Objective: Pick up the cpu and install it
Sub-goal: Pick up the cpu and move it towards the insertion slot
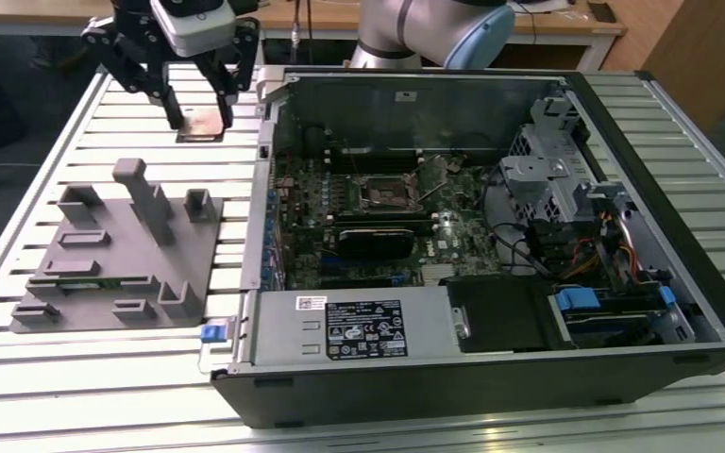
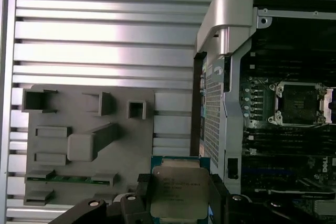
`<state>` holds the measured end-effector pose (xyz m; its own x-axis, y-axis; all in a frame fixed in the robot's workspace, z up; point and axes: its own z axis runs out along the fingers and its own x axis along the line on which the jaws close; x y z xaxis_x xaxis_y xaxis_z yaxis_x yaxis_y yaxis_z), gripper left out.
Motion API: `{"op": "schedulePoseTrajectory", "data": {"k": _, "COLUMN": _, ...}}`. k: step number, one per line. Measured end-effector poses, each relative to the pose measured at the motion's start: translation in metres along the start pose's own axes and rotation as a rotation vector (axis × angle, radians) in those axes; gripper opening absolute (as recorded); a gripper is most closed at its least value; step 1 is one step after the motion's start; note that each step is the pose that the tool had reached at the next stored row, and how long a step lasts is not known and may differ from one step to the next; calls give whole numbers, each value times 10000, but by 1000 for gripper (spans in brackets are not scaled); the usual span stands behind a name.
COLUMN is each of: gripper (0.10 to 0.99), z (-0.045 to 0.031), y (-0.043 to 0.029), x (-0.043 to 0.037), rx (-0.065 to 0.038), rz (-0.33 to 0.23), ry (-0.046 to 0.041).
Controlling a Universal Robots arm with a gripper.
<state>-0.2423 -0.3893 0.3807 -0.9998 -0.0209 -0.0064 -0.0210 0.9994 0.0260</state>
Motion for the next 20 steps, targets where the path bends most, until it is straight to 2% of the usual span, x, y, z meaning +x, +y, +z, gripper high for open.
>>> {"op": "schedulePoseTrajectory", "data": {"k": 20, "gripper": 529, "z": 27, "y": 36, "x": -292, "rx": 0, "rz": 0, "ry": 0}}
